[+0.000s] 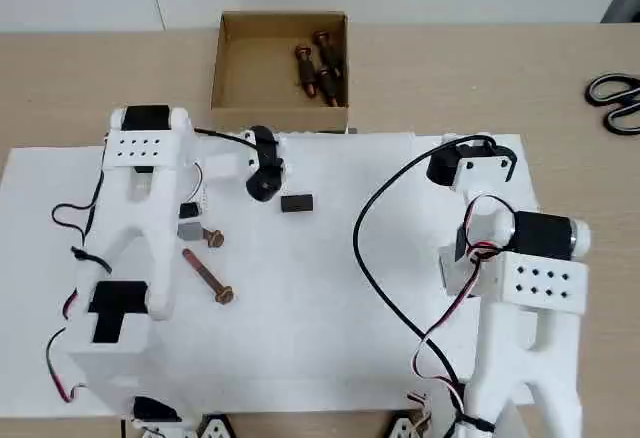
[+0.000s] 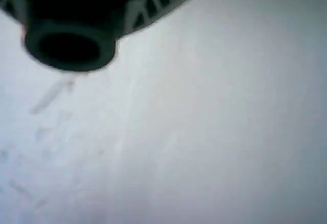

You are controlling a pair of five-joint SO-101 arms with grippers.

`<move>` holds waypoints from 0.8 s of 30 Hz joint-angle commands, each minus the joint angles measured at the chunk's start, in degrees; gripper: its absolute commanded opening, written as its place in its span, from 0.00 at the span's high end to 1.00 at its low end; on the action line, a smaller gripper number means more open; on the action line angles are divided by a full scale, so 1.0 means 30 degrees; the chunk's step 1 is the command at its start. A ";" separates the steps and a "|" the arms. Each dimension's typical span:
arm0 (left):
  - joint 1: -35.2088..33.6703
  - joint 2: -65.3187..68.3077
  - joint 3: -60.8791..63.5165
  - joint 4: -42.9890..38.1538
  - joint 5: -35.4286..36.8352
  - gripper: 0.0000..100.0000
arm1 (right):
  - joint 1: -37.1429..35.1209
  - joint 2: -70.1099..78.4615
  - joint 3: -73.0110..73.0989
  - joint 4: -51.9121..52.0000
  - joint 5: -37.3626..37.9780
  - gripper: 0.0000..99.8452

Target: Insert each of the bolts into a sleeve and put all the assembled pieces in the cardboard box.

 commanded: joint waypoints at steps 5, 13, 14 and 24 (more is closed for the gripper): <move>0.0147 0.0586 -0.0718 0.0469 -0.1582 0.88 | 0.0073 -0.0484 -0.0059 -0.0278 0.0147 1.00; 0.0117 0.1875 -0.0747 -0.0762 -0.2168 0.88 | 0.0073 -0.0484 -0.0059 -0.0249 0.0117 1.00; 0.0117 0.2022 -0.0747 -0.0967 -0.2168 0.88 | 0.0073 -0.0484 -0.0059 -0.0249 0.0117 1.00; 0.0088 0.3927 -0.0747 -0.2930 -0.2139 0.88 | 0.0073 -0.0484 -0.0059 -0.0249 0.0117 1.00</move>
